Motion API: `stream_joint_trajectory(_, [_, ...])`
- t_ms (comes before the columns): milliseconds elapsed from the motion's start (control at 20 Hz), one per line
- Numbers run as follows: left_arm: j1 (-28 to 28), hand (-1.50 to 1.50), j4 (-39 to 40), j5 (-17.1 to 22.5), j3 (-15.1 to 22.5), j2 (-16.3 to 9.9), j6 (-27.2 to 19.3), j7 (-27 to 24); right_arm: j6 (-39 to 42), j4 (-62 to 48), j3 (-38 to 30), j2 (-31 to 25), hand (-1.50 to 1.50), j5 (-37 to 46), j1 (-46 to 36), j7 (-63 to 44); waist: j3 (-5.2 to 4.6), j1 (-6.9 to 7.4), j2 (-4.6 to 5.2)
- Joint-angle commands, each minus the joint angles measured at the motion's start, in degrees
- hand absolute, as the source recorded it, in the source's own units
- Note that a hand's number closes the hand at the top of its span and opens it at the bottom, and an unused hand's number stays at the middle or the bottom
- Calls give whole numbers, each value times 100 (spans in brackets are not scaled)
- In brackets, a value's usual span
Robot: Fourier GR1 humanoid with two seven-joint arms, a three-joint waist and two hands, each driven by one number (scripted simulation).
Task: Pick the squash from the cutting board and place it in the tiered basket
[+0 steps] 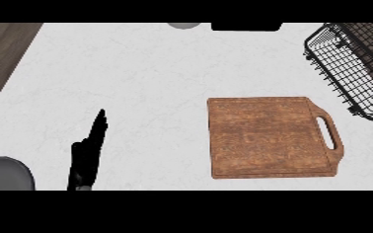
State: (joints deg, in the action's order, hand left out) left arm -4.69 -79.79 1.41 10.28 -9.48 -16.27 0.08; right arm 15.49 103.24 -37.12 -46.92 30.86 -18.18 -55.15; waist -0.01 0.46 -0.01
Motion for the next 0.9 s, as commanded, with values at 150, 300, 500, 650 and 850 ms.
stream_joint_trajectory(150, [454, 0, 171, -84, -54, 166, -38, 354, -277, -1907, 455, -573, 150, 243, -1154, 102, -1, 49, 23])
stream_joint_trajectory(300, [224, 0, 344, -54, -147, 128, 119, 12, -586, -2657, 401, -585, 150, 202, -1172, 937, 0, 14, 15])
stream_joint_trajectory(500, [344, 0, 93, -88, -104, 112, 118, 303, -1088, -4062, 929, -542, 150, 483, -1872, 1571, 5, 125, 44])
stream_joint_trajectory(650, [23, 0, -248, -56, -156, -22, 243, 275, -1140, -4398, 1144, -505, 150, 574, -2027, 1770, 3, 89, 23])
stream_joint_trajectory(850, [17, 0, -177, -120, -157, 1, 239, 291, -1786, -5305, 1339, -139, 150, 802, -2312, 2239, 5, 103, 32])
